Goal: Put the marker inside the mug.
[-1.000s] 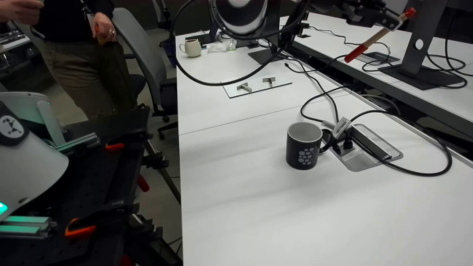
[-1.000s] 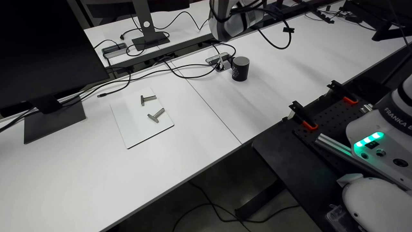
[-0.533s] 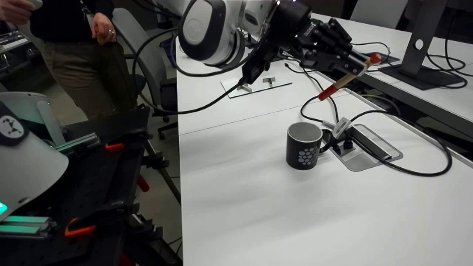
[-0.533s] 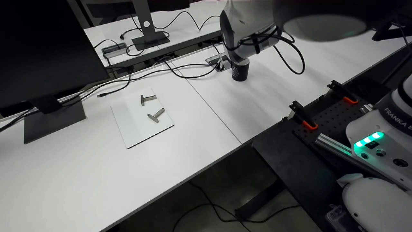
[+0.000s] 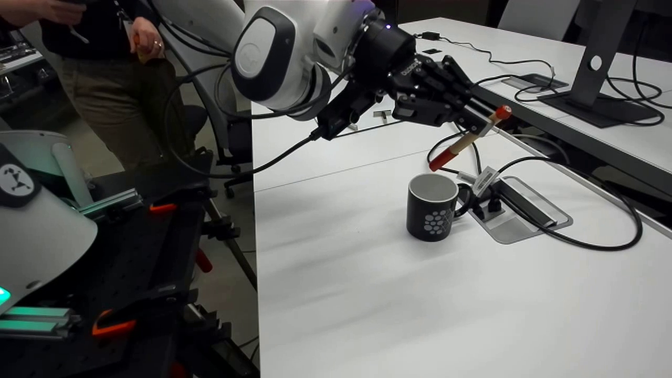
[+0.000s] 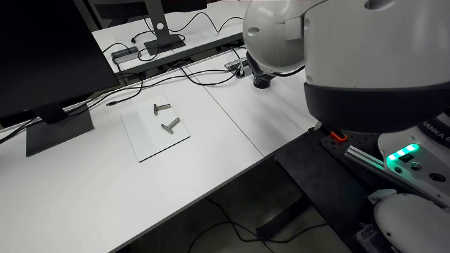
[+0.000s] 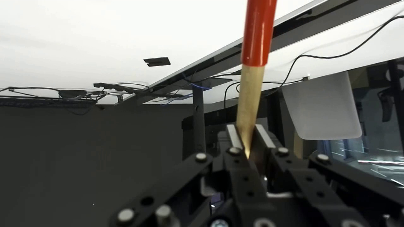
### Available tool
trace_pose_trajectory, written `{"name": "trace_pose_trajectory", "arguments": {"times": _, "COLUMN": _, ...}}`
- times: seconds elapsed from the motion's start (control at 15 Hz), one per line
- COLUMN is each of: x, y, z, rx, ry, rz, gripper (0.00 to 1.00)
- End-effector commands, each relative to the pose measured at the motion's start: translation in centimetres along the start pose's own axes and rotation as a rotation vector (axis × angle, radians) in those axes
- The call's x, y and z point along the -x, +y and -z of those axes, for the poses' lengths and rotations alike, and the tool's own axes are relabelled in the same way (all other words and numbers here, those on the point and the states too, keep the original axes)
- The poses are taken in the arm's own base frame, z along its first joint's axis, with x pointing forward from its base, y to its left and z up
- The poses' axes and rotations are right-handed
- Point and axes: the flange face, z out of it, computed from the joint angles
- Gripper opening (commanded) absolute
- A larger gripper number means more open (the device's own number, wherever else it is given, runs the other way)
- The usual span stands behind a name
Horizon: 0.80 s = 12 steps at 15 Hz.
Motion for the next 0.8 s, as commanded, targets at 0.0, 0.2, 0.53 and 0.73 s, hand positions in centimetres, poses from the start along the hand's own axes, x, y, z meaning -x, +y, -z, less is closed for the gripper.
{"name": "trace_pose_trajectory", "arguments": {"times": 0.0, "x": 0.0, "y": -0.1, "z": 0.2, "rx": -0.003, "ry": -0.001, "rz": 0.001, "gripper": 0.26}}
{"name": "trace_pose_trajectory", "arguments": {"times": 0.2, "x": 0.0, "y": -1.2, "z": 0.5, "rx": -0.038, "ry": -0.017, "rz": -0.009, "gripper": 0.06}}
{"name": "trace_pose_trajectory", "arguments": {"times": 0.53, "x": 1.5, "y": -4.0, "z": 1.3, "rx": -0.137, "ry": -0.074, "rz": -0.022, "gripper": 0.06}}
{"name": "trace_pose_trajectory", "arguments": {"times": 0.73, "x": 2.5, "y": -4.1, "z": 0.8, "rx": -0.133, "ry": -0.126, "rz": -0.018, "gripper": 0.06}}
